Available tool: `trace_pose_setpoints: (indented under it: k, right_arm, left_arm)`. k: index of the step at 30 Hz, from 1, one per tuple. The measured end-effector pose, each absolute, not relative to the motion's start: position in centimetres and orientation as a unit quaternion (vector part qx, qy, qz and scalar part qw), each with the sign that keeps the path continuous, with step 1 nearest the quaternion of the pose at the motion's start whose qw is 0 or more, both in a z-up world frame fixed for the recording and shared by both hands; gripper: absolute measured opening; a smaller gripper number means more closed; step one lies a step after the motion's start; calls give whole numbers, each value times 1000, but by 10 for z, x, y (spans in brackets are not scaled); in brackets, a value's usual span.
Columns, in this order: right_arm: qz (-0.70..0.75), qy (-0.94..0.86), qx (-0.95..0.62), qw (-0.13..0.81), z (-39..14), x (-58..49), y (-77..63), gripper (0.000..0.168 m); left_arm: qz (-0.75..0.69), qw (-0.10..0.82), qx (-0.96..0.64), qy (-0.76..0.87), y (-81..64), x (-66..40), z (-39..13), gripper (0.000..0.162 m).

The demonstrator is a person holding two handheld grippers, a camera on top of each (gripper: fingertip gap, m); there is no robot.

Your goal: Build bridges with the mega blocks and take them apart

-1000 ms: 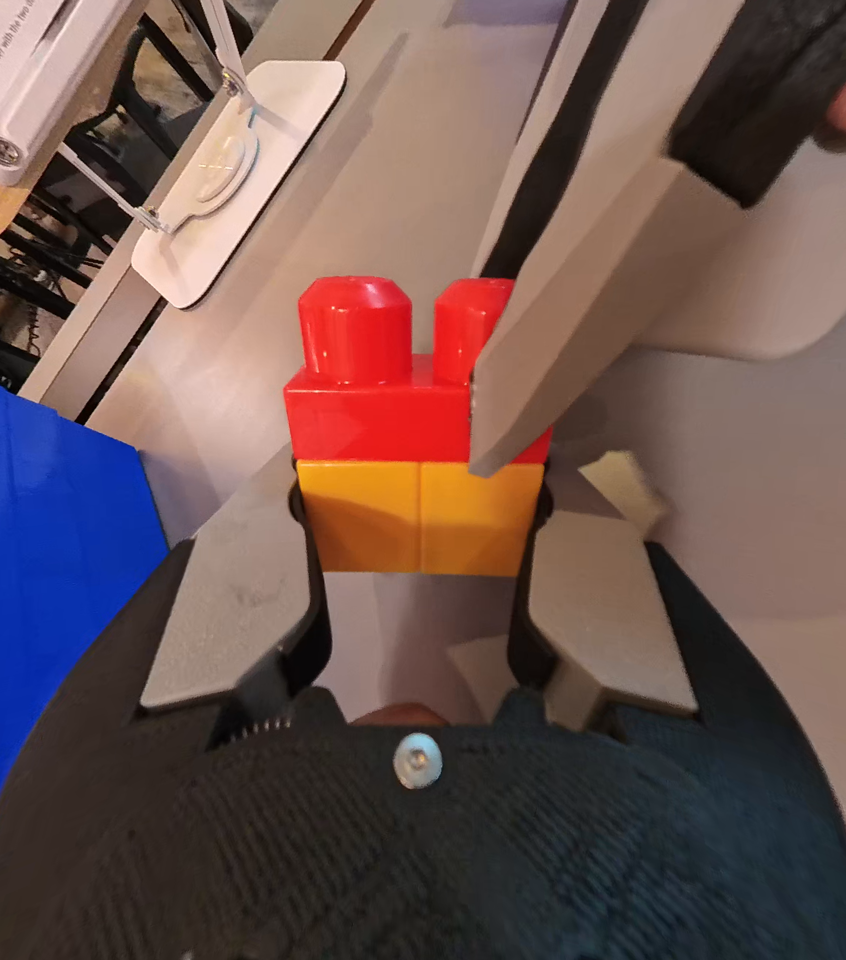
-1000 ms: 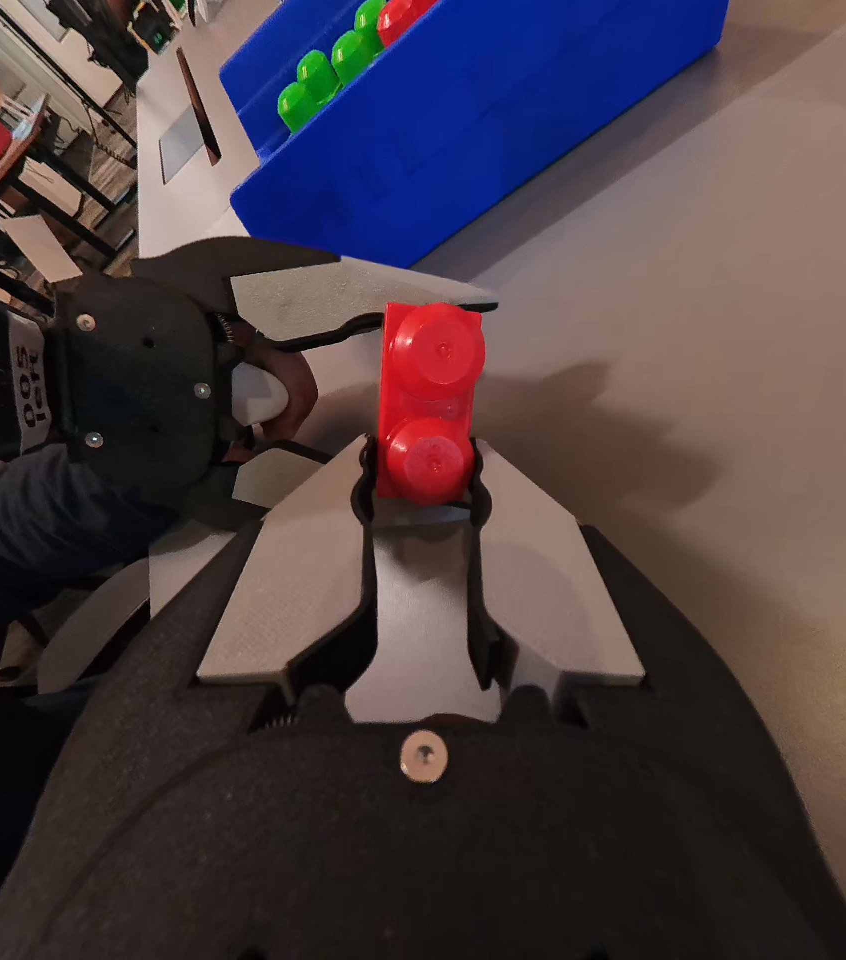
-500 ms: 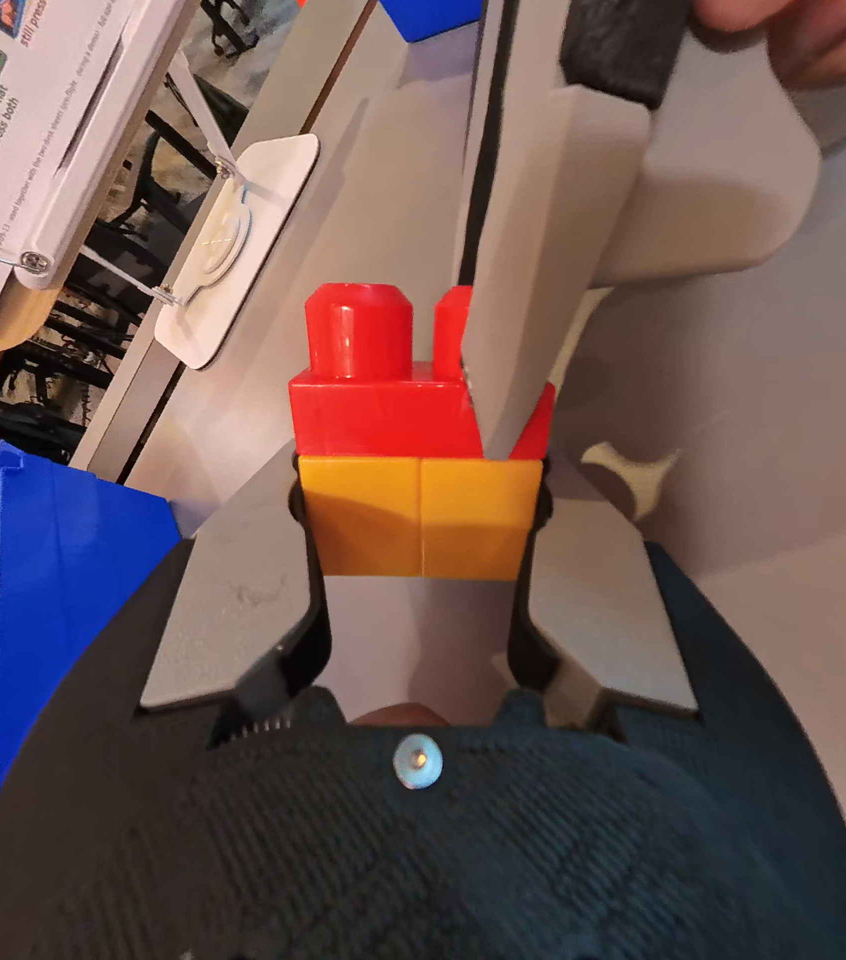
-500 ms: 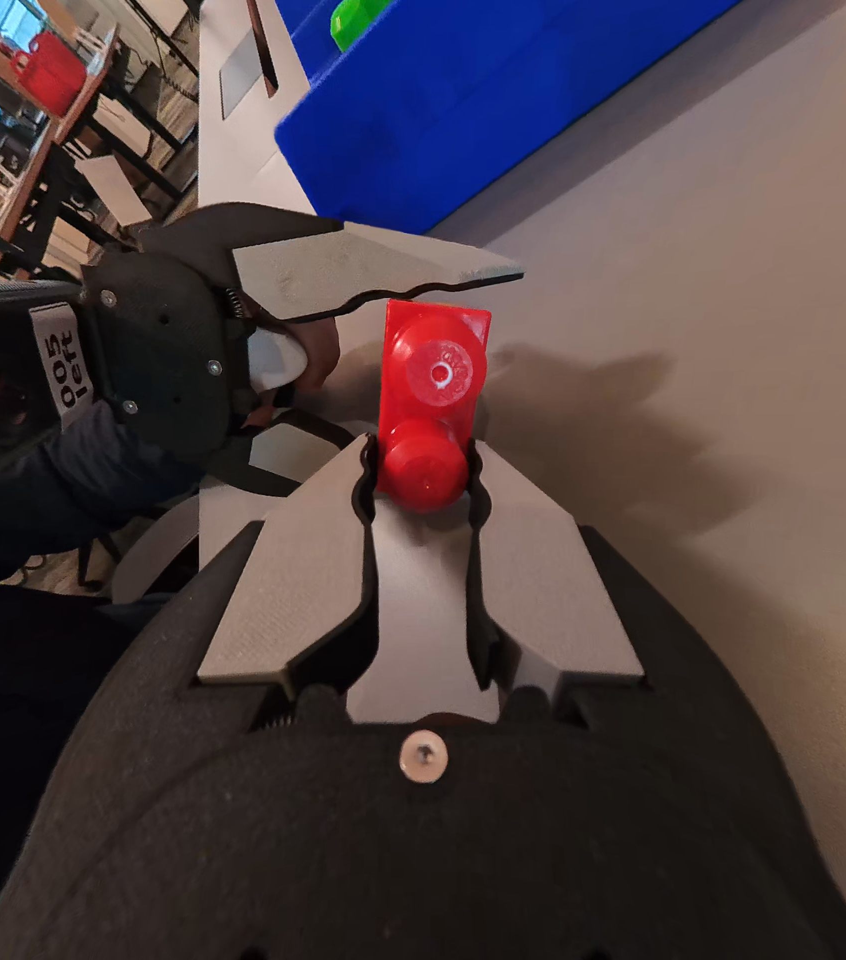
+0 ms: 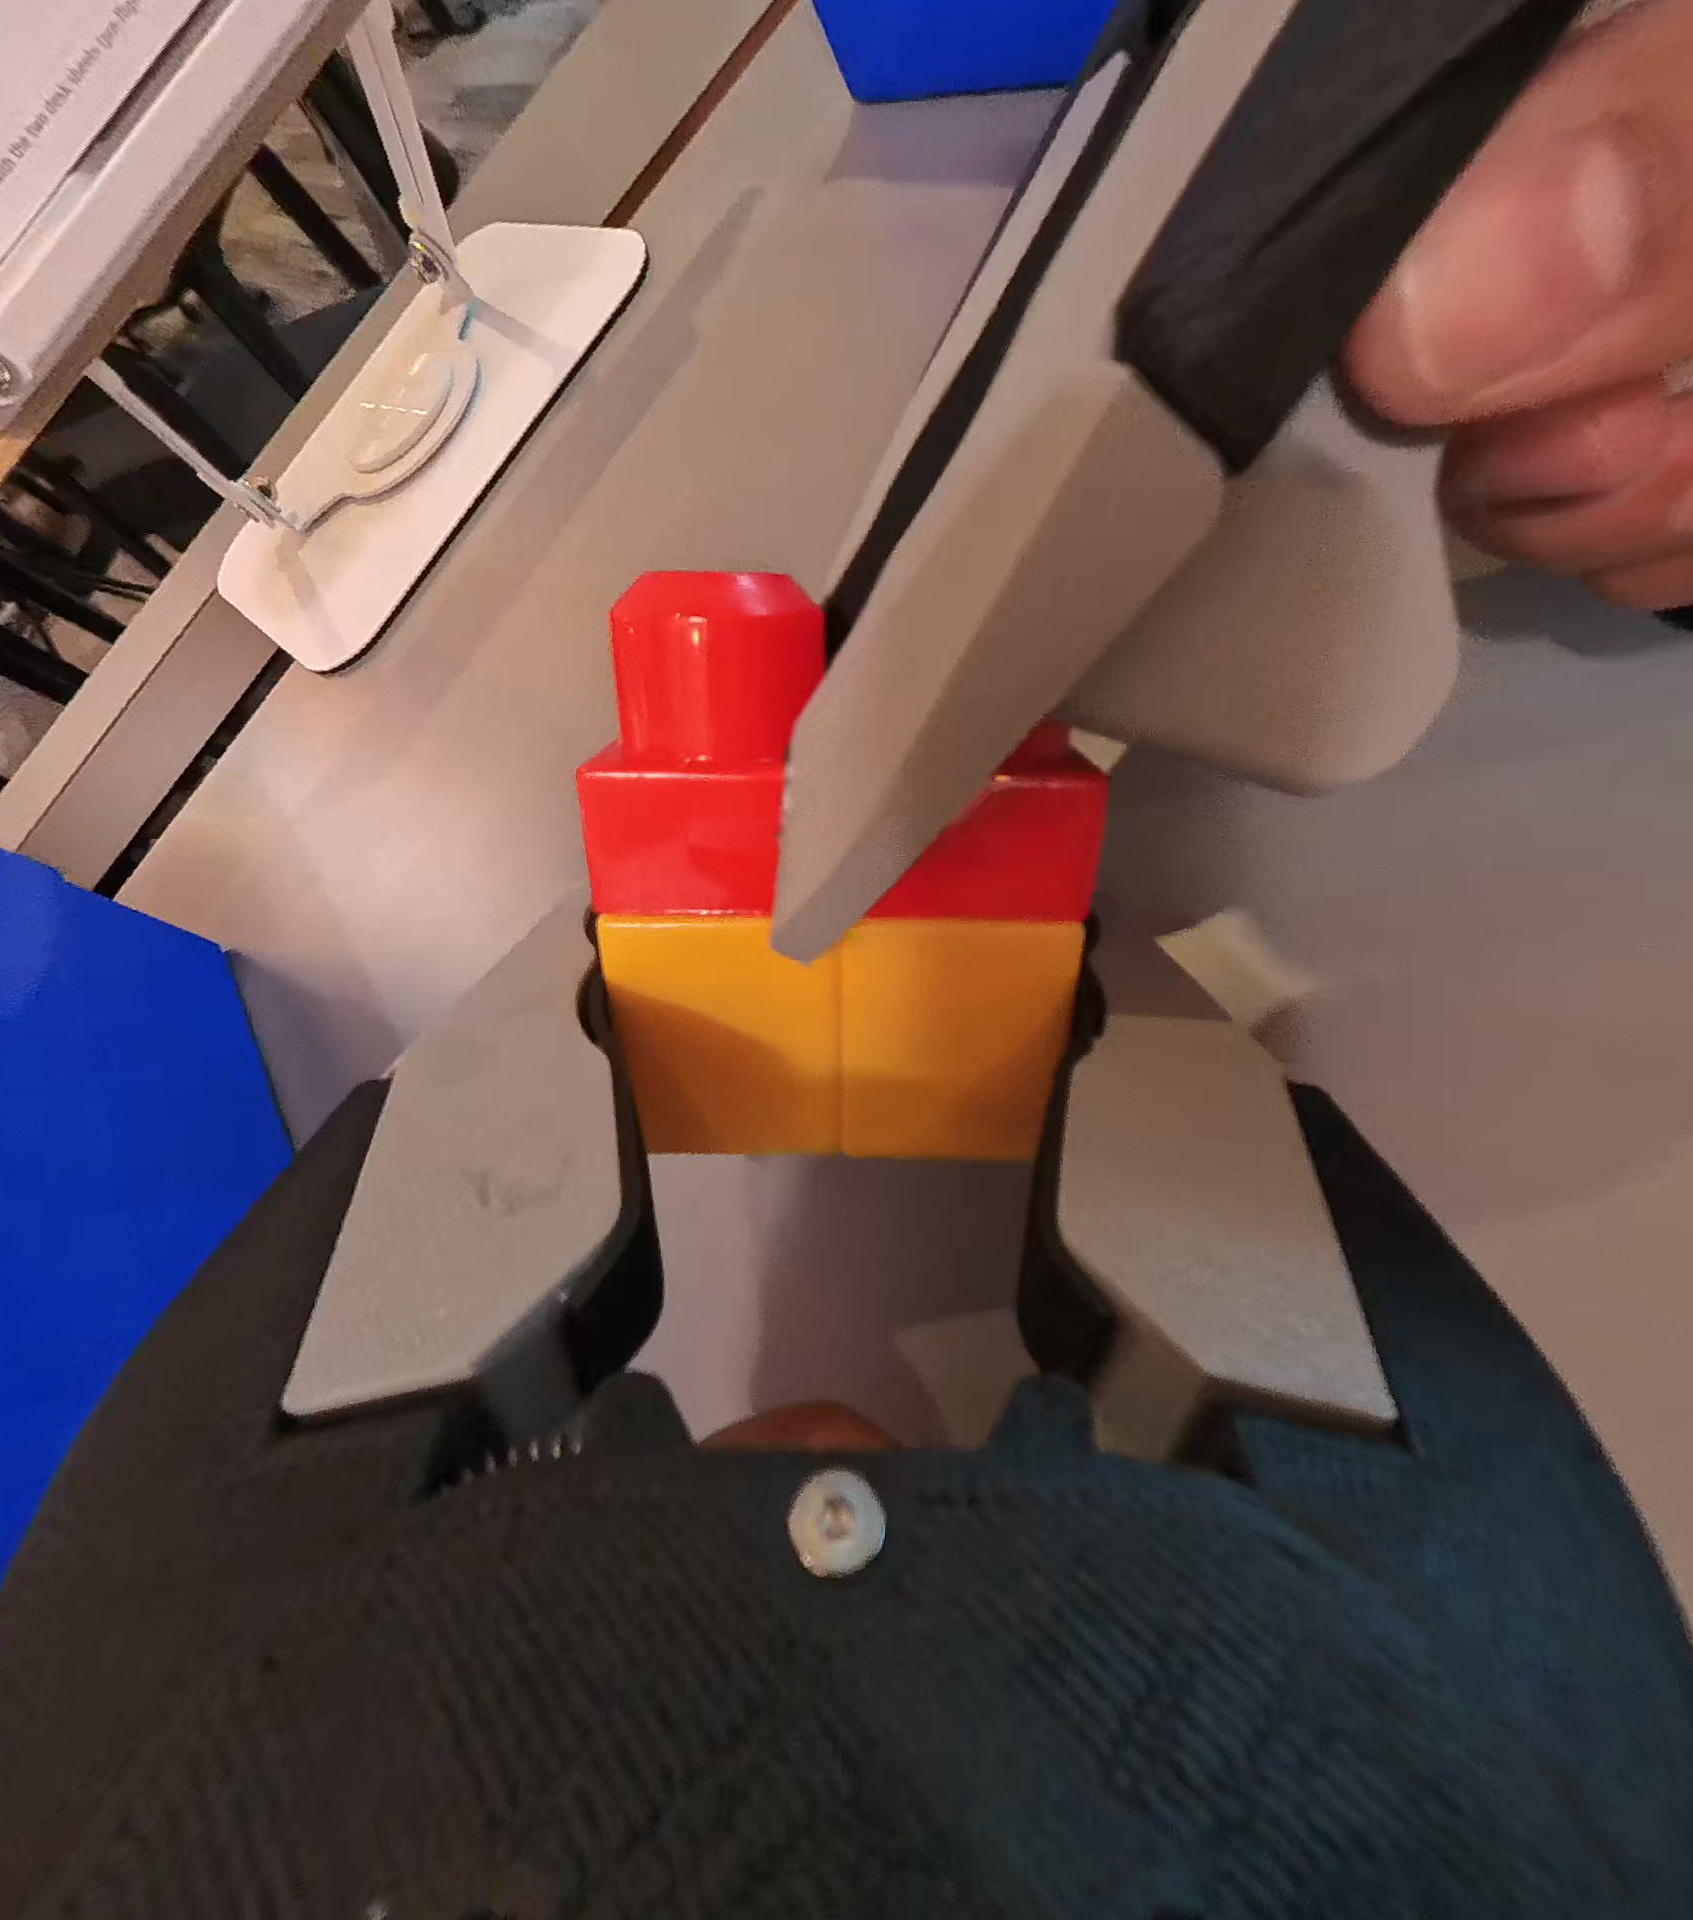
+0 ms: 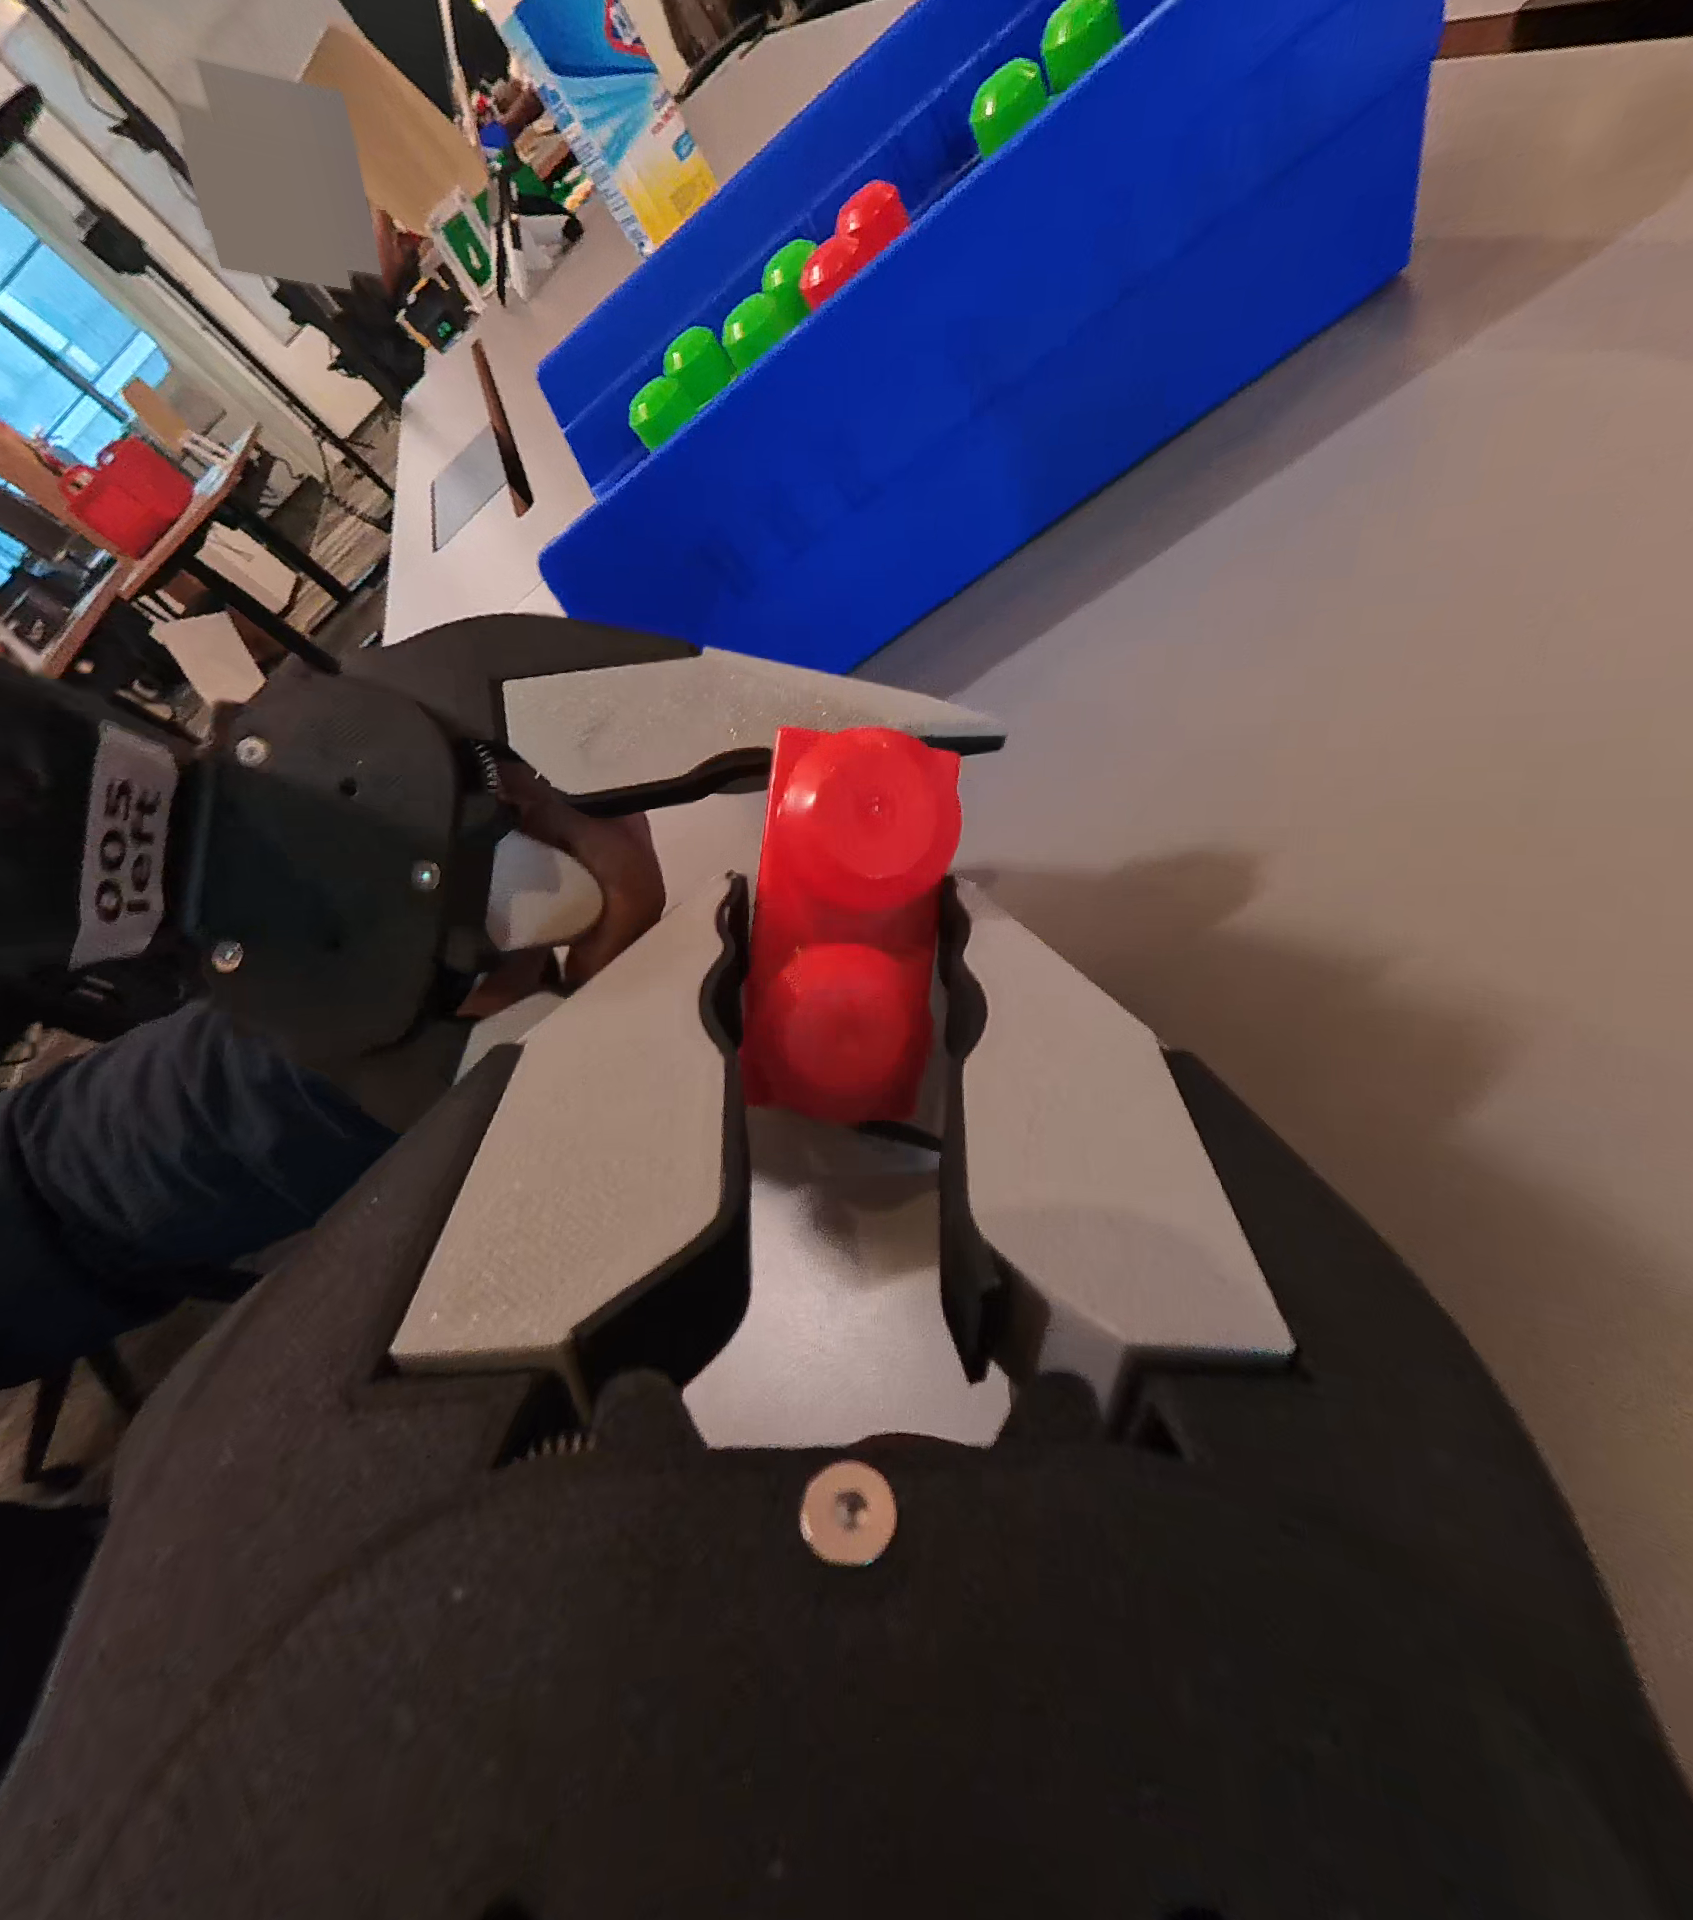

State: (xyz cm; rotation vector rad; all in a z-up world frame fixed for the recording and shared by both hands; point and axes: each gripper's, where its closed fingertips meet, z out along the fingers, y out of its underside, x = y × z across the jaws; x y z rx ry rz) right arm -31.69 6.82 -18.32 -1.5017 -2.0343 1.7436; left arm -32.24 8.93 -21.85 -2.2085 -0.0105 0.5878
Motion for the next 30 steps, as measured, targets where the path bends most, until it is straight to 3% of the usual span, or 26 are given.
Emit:
trace_pose_setpoints:
  k: [13, 30]
  right_arm:
    - [557, -654, -510, 42, -187, -321, 69, 35]
    - [582, -631, -512, -32, -185, -315, 67, 35]
  left_arm:
    - [239, 413, -878, 20, 102, -310, -220, 85]
    - [217, 424, -879, 26, 101, -306, -220, 86]
